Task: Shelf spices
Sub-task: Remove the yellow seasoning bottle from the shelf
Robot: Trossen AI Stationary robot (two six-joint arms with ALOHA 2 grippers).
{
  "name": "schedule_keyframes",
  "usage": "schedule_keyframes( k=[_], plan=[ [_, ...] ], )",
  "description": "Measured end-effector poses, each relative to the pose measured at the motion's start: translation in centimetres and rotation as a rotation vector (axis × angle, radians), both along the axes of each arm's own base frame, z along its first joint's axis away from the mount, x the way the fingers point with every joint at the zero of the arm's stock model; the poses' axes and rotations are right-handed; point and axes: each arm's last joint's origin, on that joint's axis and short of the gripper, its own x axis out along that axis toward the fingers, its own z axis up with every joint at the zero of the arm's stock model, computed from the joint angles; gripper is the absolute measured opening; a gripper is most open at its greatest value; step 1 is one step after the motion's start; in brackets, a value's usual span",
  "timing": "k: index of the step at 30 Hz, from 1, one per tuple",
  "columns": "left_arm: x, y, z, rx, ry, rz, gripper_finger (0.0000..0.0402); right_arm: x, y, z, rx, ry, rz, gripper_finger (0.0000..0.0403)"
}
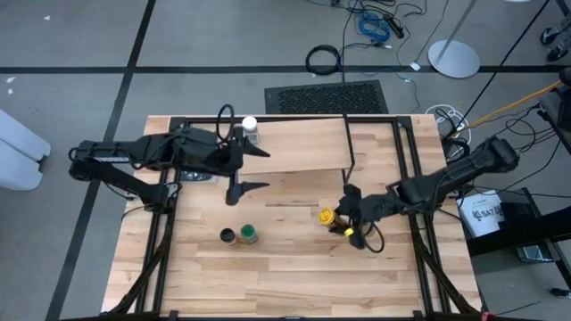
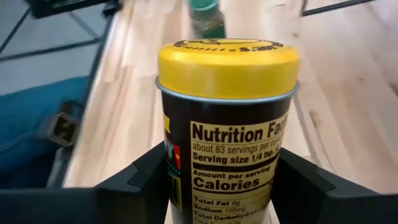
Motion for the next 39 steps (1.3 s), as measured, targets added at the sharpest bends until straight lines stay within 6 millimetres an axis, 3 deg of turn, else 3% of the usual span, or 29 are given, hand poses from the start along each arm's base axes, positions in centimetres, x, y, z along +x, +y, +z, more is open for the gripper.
schedule_keyframes(
  k=[4, 11, 19, 28, 39],
  plan=[
    [1.0, -0.4, -0.5, -0.01, 0.005, 0.025, 0.0361, -0.7, 0.7, -2.3, -0.033, -0.049, -0.045, 0.0208],
    [5.0, -1.4, -2.6, -0.033, 0.014, 0.016, 0.0361, -1.7, 1.4, -4.5, -0.114, -0.126, -0.121, 0.0208],
    [10.4, -2.2, -6.8, -0.03, 0.051, -0.001, 0.0361, -2.1, 1.7, -4.7, -0.119, -0.136, -0.153, 0.0208],
    [14.3, -2.8, -12.0, -0.032, 0.166, -0.041, 0.0361, -2.4, 2.1, -4.8, -0.16, -0.144, -0.184, 0.0208],
    [16.0, -3.4, -13.0, -0.089, 0.089, -0.151, 0.0361, -2.8, 2.1, -5.4, -0.189, -0.099, -0.212, 0.0208]
  ],
)
